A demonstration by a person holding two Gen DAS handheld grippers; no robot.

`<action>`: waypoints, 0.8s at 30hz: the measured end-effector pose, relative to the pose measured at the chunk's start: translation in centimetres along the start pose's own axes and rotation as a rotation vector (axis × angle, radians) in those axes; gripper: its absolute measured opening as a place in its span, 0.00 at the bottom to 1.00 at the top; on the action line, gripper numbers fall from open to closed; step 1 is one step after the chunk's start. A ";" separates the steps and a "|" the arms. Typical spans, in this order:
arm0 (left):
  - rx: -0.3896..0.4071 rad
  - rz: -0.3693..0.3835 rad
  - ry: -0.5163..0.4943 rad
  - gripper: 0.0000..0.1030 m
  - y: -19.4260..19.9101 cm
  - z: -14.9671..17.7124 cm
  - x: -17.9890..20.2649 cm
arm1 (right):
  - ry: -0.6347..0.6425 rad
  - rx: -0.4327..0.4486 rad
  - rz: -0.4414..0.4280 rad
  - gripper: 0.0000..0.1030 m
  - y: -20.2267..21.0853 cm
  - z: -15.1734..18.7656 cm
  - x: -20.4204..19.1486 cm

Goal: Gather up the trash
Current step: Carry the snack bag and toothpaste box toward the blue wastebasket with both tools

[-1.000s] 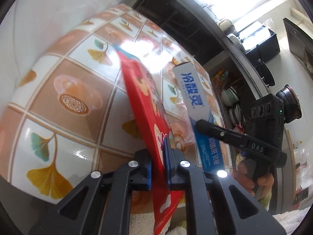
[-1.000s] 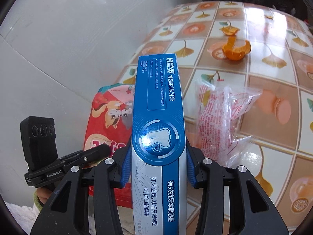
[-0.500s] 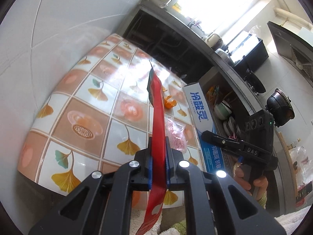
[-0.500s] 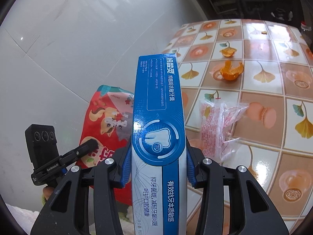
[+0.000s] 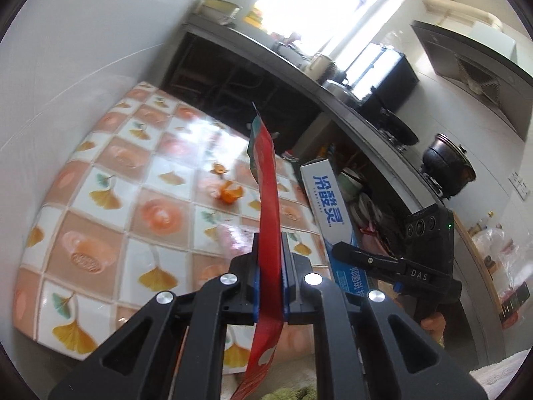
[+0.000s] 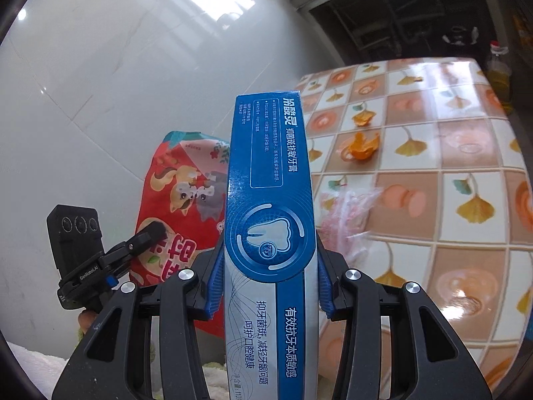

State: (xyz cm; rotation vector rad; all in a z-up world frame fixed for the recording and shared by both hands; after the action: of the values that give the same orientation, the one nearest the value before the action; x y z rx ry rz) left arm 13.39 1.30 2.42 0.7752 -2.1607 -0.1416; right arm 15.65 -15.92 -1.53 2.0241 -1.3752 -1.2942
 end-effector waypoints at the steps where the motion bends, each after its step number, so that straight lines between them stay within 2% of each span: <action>1: -0.009 0.015 -0.008 0.08 -0.6 -0.2 0.5 | -0.014 0.010 0.009 0.41 0.6 0.0 0.7; 7: -0.140 0.154 -0.068 0.08 -9.1 0.0 5.3 | -0.162 0.097 0.096 0.41 5.5 0.6 7.8; 12: -0.297 0.267 -0.101 0.08 -17.9 1.7 10.2 | -0.342 0.183 0.231 0.41 10.3 2.5 16.7; 15: -0.393 0.303 -0.132 0.08 -23.6 3.4 13.3 | -0.467 0.211 0.318 0.41 12.7 4.6 22.6; 20: -0.580 0.315 -0.153 0.08 -33.8 7.9 17.4 | -0.742 0.209 0.471 0.41 15.3 10.6 33.5; 24: -0.739 0.261 -0.191 0.08 -41.9 12.8 19.0 | -0.890 0.168 0.568 0.41 15.6 15.2 40.0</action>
State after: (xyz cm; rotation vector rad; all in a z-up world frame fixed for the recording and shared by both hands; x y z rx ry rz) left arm 15.07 -45.26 -7.93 0.0548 -2.1249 -0.8461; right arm -1.37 -55.14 -17.31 0.9502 -2.2654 -1.8950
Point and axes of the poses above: each gripper's, at about its wrist camera, not at the fingertips, and y roughly against the way its jaws point, x to its right, z to its underside, the point moved 10 cm from there along -y, roughly the way its jaws point, and after that the axes turned 15 degrees about z, right-handed, at the moved point
